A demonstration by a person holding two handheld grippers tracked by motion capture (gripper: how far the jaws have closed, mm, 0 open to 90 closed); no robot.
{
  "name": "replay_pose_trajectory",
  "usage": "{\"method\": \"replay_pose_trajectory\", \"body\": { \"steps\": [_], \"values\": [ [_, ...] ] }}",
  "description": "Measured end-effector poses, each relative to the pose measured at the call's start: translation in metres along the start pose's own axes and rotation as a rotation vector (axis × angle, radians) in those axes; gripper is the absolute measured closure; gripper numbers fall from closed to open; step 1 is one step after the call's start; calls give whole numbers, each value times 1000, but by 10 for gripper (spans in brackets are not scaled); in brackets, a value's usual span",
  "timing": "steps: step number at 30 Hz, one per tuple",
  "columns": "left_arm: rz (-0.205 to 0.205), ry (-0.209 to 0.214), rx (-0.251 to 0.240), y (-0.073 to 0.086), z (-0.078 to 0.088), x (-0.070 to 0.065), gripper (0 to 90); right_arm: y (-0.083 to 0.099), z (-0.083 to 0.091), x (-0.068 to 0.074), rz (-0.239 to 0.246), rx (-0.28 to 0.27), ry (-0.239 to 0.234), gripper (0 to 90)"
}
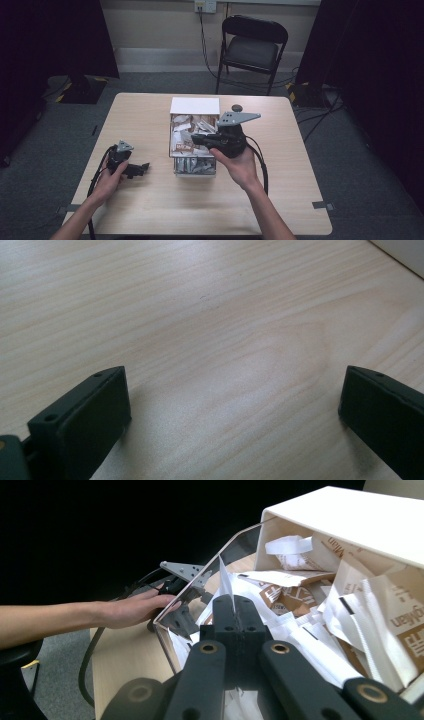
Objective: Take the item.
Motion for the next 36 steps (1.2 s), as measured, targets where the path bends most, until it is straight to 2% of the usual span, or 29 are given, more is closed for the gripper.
{"method": "replay_pose_trajectory", "body": {
  "steps": [21, 36],
  "values": [
    [0, 1, 0, 0, 0, 0, 0, -8, 16, 2, 15, -47, 9, 900],
    [-1, 2, 3, 0, 0, 0, 0, -16, 30, 10, 40, -85, 11, 900]
  ]
}}
Point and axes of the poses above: each handheld gripper's, and its own axes: z roughly backward along the jaws, y roughly out of its underside, x roughly to its left, the point moved 4 cm from there along -z, roughly forward along the jaws, and after that the axes turned 4 degrees about -z, right-handed, at the moved point
